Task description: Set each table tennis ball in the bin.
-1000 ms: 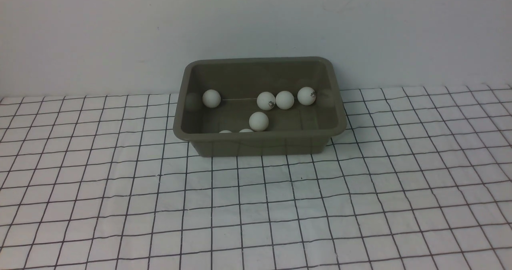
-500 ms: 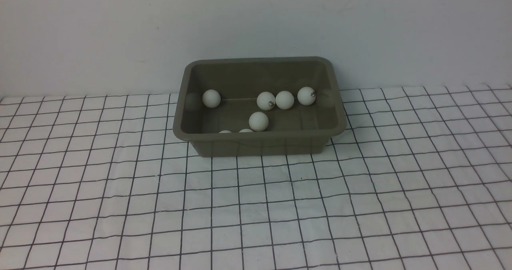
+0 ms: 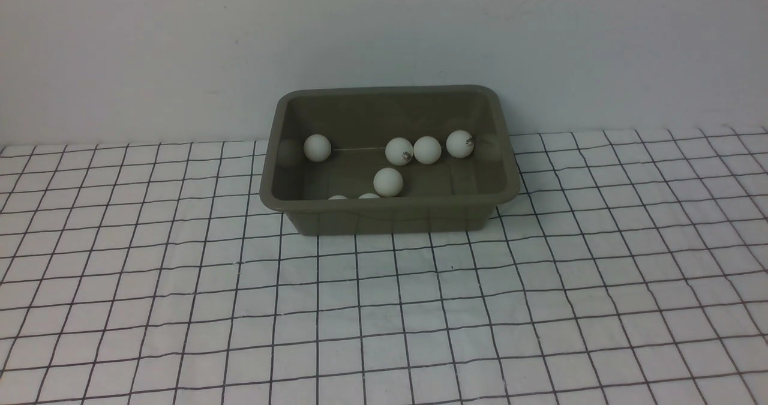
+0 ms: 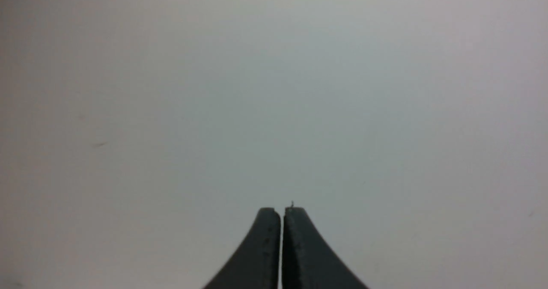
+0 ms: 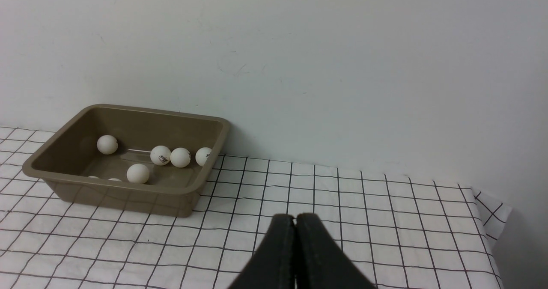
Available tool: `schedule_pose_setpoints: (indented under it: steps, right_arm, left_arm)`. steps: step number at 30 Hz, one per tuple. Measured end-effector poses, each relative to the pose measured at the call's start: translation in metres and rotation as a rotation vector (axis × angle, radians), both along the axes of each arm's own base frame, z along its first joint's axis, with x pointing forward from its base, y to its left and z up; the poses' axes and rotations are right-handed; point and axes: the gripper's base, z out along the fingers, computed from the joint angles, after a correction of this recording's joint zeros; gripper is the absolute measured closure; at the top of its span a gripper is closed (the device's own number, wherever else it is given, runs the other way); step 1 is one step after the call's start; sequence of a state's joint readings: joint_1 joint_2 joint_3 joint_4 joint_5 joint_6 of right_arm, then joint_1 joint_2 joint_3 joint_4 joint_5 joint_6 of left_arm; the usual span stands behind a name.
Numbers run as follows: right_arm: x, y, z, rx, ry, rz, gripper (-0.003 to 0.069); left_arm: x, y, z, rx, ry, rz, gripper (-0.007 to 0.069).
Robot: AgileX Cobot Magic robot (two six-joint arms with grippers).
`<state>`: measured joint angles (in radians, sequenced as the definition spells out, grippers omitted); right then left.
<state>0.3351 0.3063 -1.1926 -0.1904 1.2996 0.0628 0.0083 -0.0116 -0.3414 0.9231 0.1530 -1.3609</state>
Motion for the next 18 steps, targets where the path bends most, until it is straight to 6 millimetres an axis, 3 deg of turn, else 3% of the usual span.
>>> schedule_pose_setpoints:
  steps: [4, 8, 13, 17, 18]
  right_arm:
    - [0.000, 0.000, 0.000, 0.000, 0.000, 0.000, 0.0675]
    - [0.000, 0.000, 0.000, 0.000, 0.000, 0.000, 0.0675]
    - [0.000, 0.000, 0.000, 0.000, 0.000, 0.000, 0.0675]
    - [0.000, 0.000, 0.000, 0.000, 0.000, 0.000, 0.0675]
    - [0.000, 0.000, 0.000, 0.000, 0.000, 0.000, 0.0675]
  left_arm:
    - [0.003, -0.002, -0.008, 0.313, 0.129, 0.073, 0.0629]
    - [0.005, -0.007, -0.016, 0.452, 0.228, 0.041, 0.0629]
    - [0.010, -0.014, -0.034, 0.493, 0.330, -0.055, 0.0629]
    - [0.019, -0.016, -0.063, 0.466, 0.422, -0.113, 0.0629]
    - [0.024, -0.016, -0.081, 0.444, 0.466, -0.126, 0.0629]
